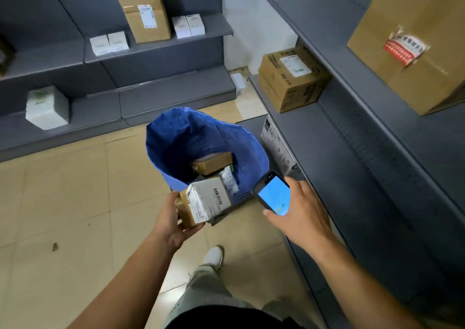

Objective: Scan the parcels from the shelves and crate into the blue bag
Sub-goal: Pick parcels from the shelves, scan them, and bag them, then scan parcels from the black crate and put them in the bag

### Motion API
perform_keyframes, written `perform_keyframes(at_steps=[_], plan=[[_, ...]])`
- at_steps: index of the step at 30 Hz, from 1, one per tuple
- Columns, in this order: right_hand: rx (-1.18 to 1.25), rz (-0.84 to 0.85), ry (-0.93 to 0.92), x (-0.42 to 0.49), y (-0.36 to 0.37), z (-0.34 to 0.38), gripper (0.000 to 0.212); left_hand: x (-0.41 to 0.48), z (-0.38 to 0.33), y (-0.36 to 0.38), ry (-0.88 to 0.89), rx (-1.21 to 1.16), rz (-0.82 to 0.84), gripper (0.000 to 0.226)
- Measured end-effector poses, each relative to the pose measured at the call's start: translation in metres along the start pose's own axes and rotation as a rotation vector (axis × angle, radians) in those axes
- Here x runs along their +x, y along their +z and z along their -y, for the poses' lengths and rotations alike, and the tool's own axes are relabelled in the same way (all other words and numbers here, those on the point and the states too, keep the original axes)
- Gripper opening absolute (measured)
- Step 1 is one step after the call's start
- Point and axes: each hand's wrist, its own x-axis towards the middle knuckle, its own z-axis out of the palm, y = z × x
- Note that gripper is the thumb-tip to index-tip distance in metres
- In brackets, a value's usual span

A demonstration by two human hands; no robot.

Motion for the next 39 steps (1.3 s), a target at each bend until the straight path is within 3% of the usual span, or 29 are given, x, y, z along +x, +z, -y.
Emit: perform_keyframes(at_steps=[3,8,13,20,30,39], plan=[[0.003,-0.024,0.057,0.014,0.009,0.03,0.092,0.028,-0.032,0.006,-0.009,0.015,0.024,0.043],[0.025,-0.034,0.122,0.033,0.017,0.059,0.093,0.052,-0.075,0.046,-0.051,0.048,0.098,0.03],[0.057,-0.061,0.216,0.039,0.014,0.06,0.097,0.075,-0.096,0.087,-0.049,0.108,0.35,0.03],[0.103,-0.16,0.369,0.026,0.006,0.034,0.095,0.065,-0.097,0.14,0.004,0.237,0.573,0.041],[0.193,-0.371,0.59,-0.073,-0.016,-0.029,0.091,-0.053,-0.018,0.204,0.008,0.554,0.871,0.042],[0.343,-0.697,0.856,-0.269,-0.009,-0.088,0.087,-0.185,0.142,0.189,-0.121,0.801,1.123,0.033]])
